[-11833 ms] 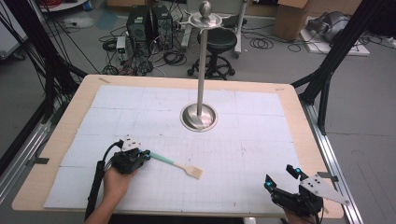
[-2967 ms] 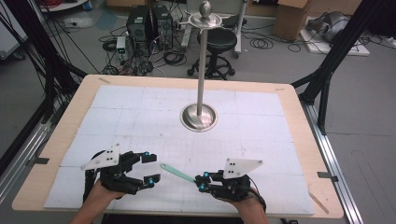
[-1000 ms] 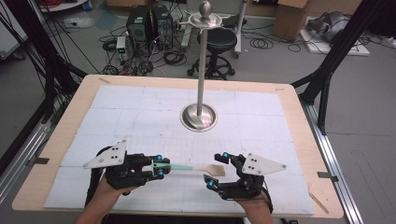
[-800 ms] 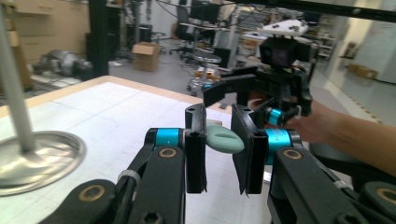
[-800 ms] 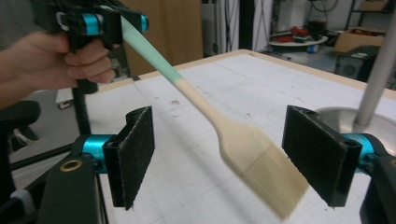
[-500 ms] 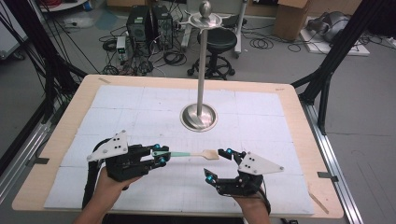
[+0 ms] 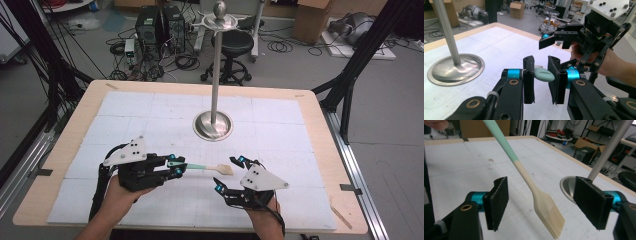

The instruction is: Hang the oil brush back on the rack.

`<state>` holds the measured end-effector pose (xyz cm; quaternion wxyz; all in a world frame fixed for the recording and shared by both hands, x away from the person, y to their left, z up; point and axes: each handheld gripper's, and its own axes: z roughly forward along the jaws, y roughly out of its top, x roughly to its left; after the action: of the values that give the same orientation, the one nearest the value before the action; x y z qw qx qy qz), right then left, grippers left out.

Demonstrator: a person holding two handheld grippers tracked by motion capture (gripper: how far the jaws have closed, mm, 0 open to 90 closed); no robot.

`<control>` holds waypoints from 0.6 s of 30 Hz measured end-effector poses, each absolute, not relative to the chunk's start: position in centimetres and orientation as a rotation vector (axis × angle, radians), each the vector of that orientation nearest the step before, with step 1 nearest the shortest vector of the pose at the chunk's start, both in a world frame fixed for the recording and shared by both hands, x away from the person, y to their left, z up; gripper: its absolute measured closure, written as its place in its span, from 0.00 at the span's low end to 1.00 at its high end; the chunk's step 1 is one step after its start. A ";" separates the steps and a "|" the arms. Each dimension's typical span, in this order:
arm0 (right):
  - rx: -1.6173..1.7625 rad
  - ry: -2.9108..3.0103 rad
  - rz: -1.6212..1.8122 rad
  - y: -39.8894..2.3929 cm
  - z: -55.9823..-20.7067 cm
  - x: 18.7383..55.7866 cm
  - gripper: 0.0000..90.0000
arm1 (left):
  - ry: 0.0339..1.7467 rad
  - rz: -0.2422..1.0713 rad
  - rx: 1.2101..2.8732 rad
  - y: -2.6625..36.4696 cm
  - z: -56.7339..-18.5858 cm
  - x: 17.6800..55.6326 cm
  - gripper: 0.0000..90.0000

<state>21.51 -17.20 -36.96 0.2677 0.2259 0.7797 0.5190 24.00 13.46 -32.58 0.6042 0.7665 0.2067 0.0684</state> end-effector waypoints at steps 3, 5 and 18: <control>0.589 2.107 1.396 -17.0 -36.9 21.5 0.36 | 0.469 0.152 1.775 13.3 -32.7 23.9 0.84; 0.579 2.126 1.397 -16.6 -36.9 21.4 0.42 | 0.461 0.141 1.762 13.1 -32.8 23.6 0.84; 0.447 2.210 1.360 -15.4 -37.2 20.9 0.70 | 0.421 0.068 1.754 12.7 -33.4 23.4 0.84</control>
<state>20.86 -15.42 -37.18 0.2516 0.1643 0.8123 0.4999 23.41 12.66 -33.43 0.6196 0.7627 0.1829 0.0295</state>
